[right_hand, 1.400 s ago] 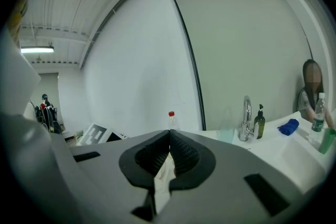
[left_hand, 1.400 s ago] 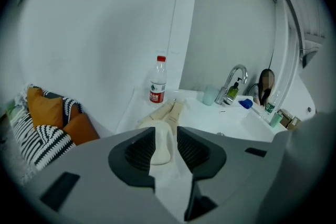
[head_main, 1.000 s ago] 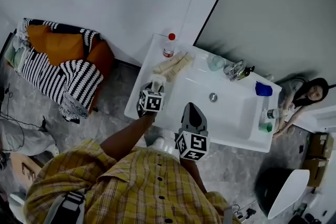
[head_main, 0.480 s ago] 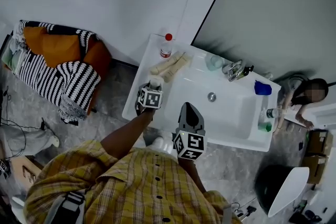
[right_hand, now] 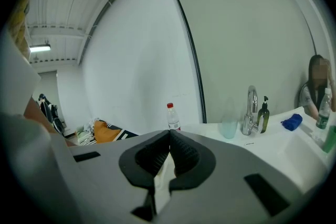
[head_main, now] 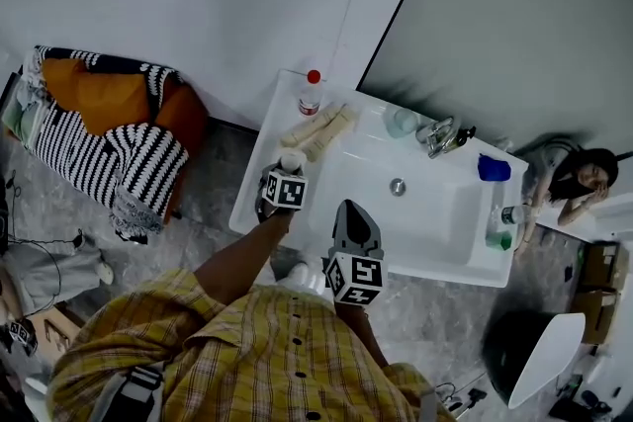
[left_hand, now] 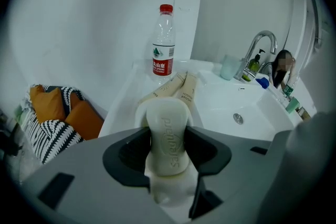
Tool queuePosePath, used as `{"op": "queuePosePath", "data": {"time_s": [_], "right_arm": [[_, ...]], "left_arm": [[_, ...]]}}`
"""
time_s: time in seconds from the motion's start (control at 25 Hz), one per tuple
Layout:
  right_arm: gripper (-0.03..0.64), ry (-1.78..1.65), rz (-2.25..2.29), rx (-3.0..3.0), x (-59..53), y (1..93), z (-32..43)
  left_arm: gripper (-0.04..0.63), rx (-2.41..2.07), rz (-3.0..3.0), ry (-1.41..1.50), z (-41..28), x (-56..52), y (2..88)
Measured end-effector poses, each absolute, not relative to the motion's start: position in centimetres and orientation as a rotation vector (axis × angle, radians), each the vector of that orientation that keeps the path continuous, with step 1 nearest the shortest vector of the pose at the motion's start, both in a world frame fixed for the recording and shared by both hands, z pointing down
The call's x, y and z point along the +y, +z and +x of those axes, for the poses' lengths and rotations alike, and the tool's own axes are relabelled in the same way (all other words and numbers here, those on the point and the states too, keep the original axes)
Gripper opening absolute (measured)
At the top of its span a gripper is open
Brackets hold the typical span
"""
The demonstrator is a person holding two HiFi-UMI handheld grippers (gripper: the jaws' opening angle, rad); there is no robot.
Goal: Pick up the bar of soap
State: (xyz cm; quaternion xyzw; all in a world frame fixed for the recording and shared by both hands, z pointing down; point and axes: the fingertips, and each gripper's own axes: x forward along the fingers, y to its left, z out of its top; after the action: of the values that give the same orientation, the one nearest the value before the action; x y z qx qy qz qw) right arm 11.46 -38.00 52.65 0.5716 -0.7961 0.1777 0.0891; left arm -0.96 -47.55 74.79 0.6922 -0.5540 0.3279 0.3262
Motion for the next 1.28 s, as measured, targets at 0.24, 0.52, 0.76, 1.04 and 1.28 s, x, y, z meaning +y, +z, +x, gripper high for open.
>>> {"op": "queuePosePath", "data": {"time_s": [0.24, 0.52, 0.76, 1.04, 1.28], "right_arm": [[0.018, 0.541, 1.698, -2.357, -37.8, 53.0, 11.6], [0.018, 0.550, 1.716, -2.331, -37.6, 53.1, 12.6], [0.018, 0.541, 1.719, -2.344, -37.3, 52.8, 12.6], [0.018, 0.526, 1.710, -2.365, -37.4, 52.4, 11.8], [0.018, 0.502, 1.710, -2.377, -37.6, 52.3, 11.1]], "left_arm": [[0.204, -1.454, 1.790, 0.867, -0.9, -47.7, 74.8], [0.202, -1.458, 1.798, 0.886, -1.0, -48.0, 74.7], [0.201, -1.473, 1.806, 0.884, -1.5, -47.9, 74.0], [0.201, -1.476, 1.868, 0.815, -1.0, -47.4, 71.7], [0.201, -1.531, 1.962, 0.703, -1.3, -46.8, 67.8]]}}
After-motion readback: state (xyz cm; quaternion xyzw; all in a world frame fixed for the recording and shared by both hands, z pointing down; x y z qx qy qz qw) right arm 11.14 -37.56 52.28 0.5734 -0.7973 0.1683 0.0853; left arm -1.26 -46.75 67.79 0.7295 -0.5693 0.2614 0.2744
